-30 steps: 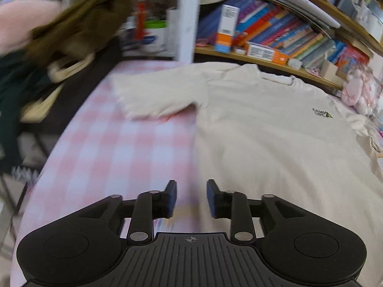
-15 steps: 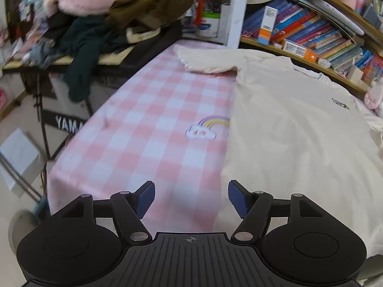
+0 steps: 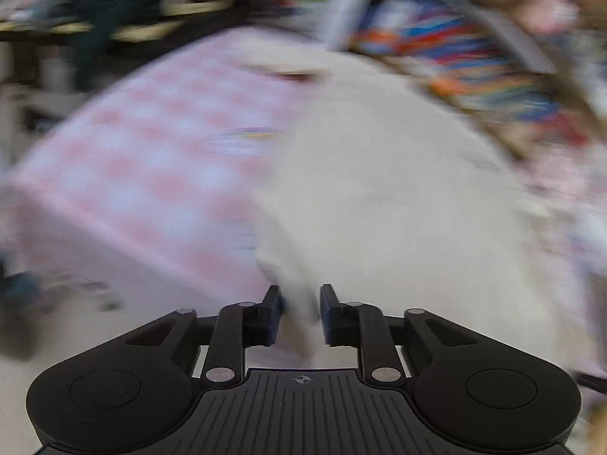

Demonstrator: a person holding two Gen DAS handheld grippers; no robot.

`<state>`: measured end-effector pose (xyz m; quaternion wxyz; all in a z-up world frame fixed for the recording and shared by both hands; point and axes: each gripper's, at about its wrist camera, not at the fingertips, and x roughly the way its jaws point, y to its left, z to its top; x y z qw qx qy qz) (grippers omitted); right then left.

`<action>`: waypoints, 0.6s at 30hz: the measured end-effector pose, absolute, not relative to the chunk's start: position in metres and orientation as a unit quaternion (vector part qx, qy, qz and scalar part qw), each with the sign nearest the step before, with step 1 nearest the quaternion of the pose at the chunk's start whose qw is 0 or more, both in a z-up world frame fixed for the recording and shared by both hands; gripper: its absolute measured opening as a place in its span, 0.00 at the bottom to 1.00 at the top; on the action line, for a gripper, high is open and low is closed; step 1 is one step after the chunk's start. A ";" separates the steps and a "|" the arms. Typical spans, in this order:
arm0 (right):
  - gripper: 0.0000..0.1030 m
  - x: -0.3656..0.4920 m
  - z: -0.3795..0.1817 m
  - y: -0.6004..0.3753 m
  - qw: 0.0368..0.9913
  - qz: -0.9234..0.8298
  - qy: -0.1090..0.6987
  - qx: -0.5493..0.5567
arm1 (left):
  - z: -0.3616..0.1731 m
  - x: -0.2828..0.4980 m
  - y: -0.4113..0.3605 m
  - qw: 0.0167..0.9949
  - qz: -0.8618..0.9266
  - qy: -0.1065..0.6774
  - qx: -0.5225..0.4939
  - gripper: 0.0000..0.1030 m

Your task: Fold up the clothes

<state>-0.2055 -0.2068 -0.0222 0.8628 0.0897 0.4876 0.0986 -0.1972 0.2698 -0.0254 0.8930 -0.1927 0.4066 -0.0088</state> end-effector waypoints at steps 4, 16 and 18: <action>0.15 -0.205 -0.024 -0.205 0.864 0.099 0.486 0.086 | -0.008 -0.197 0.228 0.908 -0.085 0.383 -0.145 0.29; 0.21 -0.211 -0.026 -0.212 0.864 0.091 0.479 0.122 | -0.019 -0.183 0.222 0.912 -0.042 0.406 -0.049 0.41; 0.21 -0.211 -0.026 -0.212 0.865 0.089 0.478 0.124 | -0.025 -0.176 0.206 0.910 -0.056 0.410 -0.017 0.42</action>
